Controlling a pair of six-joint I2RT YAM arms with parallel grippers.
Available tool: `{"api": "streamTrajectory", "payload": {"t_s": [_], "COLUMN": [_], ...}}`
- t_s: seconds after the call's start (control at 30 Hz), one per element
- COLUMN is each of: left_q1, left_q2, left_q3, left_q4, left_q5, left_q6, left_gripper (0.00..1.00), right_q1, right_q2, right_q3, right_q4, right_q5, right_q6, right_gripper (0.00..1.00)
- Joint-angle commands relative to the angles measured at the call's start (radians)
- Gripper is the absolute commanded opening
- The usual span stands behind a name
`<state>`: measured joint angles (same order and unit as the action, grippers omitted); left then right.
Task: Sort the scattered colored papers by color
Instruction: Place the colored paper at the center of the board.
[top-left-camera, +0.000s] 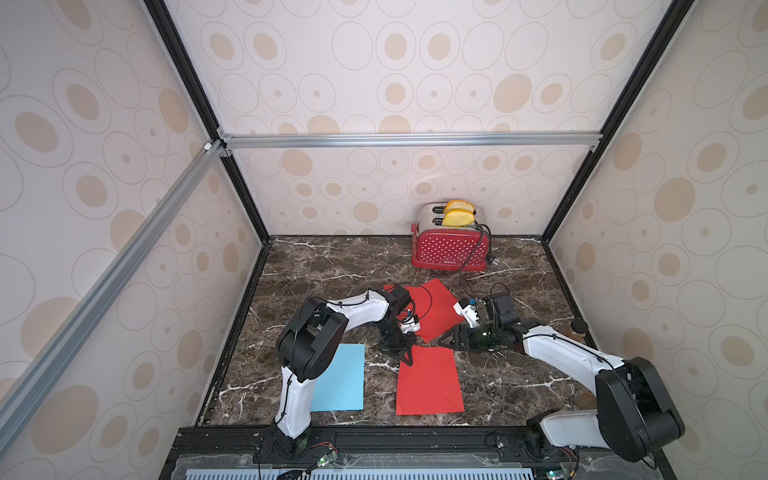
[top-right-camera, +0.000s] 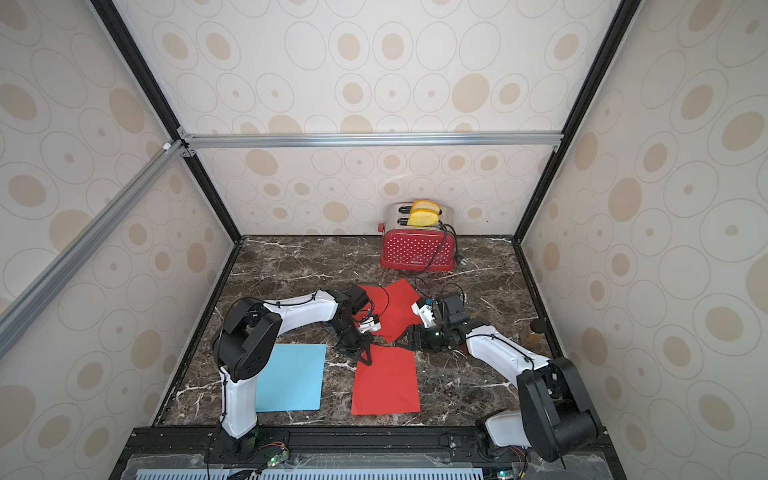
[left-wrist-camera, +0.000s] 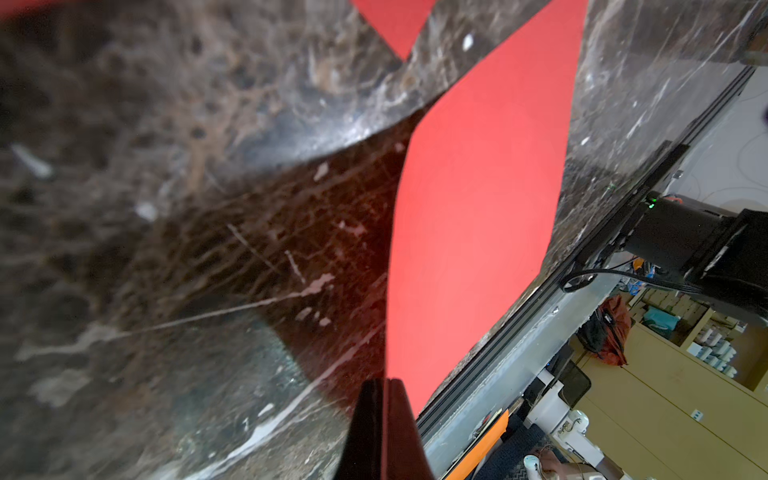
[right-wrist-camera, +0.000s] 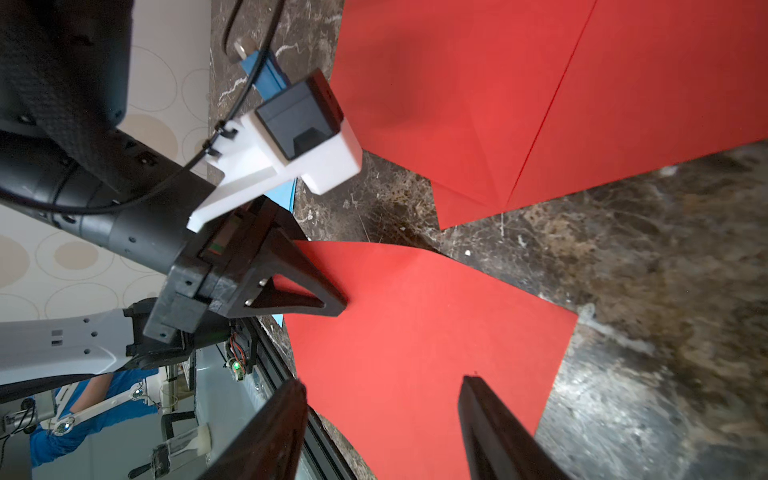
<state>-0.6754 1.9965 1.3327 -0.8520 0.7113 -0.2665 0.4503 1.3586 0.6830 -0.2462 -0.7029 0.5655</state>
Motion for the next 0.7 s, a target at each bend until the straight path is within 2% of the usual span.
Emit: {"api": "streamTrajectory", "payload": {"t_s": [0.0, 0.23, 0.67], "left_q1": [-0.009, -0.009, -0.009], "left_q2": [0.019, 0.038, 0.057], "left_q3": [0.049, 0.069, 0.1], "left_q4": [-0.065, -0.074, -0.098], "left_q5": [-0.018, -0.018, -0.019], "left_q6": [0.051, 0.058, 0.069], "left_gripper": [0.0, 0.0, 0.0], "right_q1": [0.008, 0.016, 0.02], "right_q2": [0.024, 0.07, 0.135], "right_q3": [0.015, -0.002, -0.03], "right_q4": [-0.01, -0.019, 0.034], "right_q5": [0.015, 0.051, 0.074], "right_q6": [-0.027, -0.064, -0.071], "right_gripper": [0.63, 0.54, 0.52]}}
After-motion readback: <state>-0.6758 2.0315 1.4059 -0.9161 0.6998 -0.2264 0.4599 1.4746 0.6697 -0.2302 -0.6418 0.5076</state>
